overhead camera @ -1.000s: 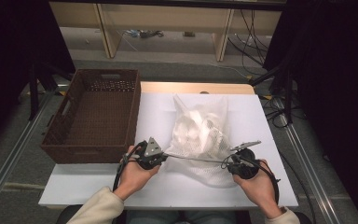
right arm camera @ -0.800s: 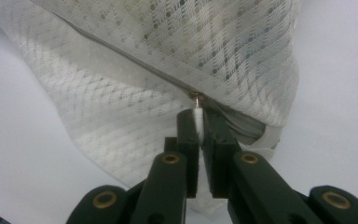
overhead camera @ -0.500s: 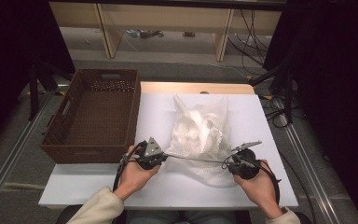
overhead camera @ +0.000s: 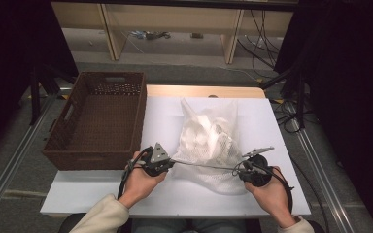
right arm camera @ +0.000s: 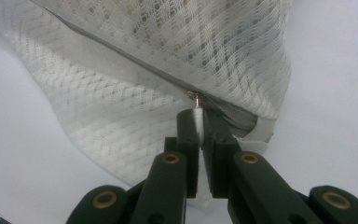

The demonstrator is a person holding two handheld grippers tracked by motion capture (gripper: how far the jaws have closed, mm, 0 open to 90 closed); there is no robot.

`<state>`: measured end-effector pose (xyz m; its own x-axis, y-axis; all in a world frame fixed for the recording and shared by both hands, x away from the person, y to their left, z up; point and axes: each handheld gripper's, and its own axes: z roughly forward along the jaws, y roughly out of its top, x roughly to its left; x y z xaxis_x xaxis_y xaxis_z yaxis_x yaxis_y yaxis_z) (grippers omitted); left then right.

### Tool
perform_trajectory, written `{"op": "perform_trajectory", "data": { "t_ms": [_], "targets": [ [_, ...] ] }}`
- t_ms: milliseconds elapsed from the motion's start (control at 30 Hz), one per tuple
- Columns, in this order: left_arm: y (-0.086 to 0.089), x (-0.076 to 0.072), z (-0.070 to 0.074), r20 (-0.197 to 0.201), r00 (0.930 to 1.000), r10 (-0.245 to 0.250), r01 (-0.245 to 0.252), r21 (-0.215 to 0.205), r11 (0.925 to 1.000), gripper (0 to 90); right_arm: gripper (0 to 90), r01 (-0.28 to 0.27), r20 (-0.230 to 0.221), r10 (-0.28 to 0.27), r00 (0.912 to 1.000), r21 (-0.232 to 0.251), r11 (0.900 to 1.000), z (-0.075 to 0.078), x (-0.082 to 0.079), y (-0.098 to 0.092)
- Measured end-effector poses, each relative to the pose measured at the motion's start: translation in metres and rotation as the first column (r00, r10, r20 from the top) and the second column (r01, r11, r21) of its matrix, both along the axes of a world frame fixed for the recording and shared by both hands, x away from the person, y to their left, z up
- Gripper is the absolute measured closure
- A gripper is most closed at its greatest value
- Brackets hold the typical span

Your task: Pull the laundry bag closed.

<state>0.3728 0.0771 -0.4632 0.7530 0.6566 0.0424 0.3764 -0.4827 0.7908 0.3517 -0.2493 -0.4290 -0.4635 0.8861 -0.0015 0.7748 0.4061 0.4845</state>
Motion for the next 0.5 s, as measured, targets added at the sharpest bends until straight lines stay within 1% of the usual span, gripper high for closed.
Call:
{"op": "perform_trajectory", "data": {
  "t_ms": [33,67,100,133,167,200,267,300,333,367,400,433,467,500],
  "targets": [
    [0.0,0.0,0.0,-0.001,1.0,0.0,0.0,0.0,1.0,85.4,86.9,0.001,-0.006,-0.001,1.0,-0.006,1.0,0.0006,-0.0007,0.0],
    [-0.0001,0.0001,-0.0002,0.0,1.0,-0.001,0.001,-0.004,1.0,85.4,86.9,0.011,-0.027,-0.011,0.9996,-0.006,1.0,0.0014,-0.0017,0.0007],
    [-0.0002,0.0001,-0.0001,0.0,1.0,-0.002,0.002,-0.004,1.0,85.4,86.9,0.014,-0.017,-0.014,0.9998,-0.003,1.0,0.0011,-0.0014,0.0007],
    [-0.0002,-0.0001,0.0001,0.0,1.0,0.0,0.0,-0.001,1.0,85.5,86.9,0.0,-0.002,0.0,1.0,0.0,1.0,0.0,0.0,-0.0002],
    [-0.0002,0.0,0.0001,0.0,1.0,0.0,0.0,-0.002,1.0,85.4,86.9,-0.001,-0.002,0.001,1.0,0.0,1.0,0.0,0.0,-0.0003],
    [-0.0002,0.0,0.0,-0.001,1.0,0.0,0.0,-0.002,1.0,85.4,86.9,0.021,-0.01,-0.021,0.9997,0.009,1.0,0.0003,-0.001,0.0006],
    [-0.0001,0.0,0.0001,0.0,1.0,-0.003,0.003,0.001,1.0,85.4,86.9,-0.002,-0.002,0.002,1.0,-0.001,1.0,-0.0002,0.0001,-0.0006],
    [-0.0001,-0.0001,0.0,-0.001,1.0,0.0,0.0,0.002,1.0,85.5,86.9,0.003,-0.005,-0.003,1.0,-0.003,1.0,0.0002,-0.0006,-0.0002],
    [0.0001,-0.0001,0.0001,-0.003,1.0,0.0,0.0,0.0,1.0,85.5,86.9,-0.017,-0.002,0.017,0.9999,-0.017,1.0,0.0,0.0001,-0.0016],
    [0.0001,-0.0001,0.0,-0.002,1.0,0.001,-0.001,0.001,1.0,85.5,86.9,0.0,-0.001,0.0,1.0,-0.004,1.0,-0.0004,0.0001,-0.0007],
    [0.0008,0.0002,0.0005,-0.002,1.0,-0.006,0.006,0.011,0.9999,85.5,86.9,0.029,-0.011,-0.029,0.9995,-0.002,1.0,0.0004,-0.0015,0.0001],
    [-0.0003,-0.0001,-0.0001,-0.004,1.0,-0.002,0.002,-0.002,1.0,85.5,86.9,0.014,-0.009,-0.014,0.9999,-0.01,1.0,0.0008,-0.0012,-0.0016],
    [-0.0001,0.0003,0.0002,0.002,1.0,-0.007,0.007,0.003,1.0,85.5,86.9,0.004,0.001,-0.004,1.0,-0.007,1.0,0.0001,-0.0003,-0.0022],
    [-0.0002,0.0002,0.0001,-0.001,1.0,-0.004,0.004,0.002,1.0,85.5,86.9,0.023,-0.009,-0.023,0.9997,-0.003,1.0,0.0007,-0.0015,-0.0013]
  ]
}}
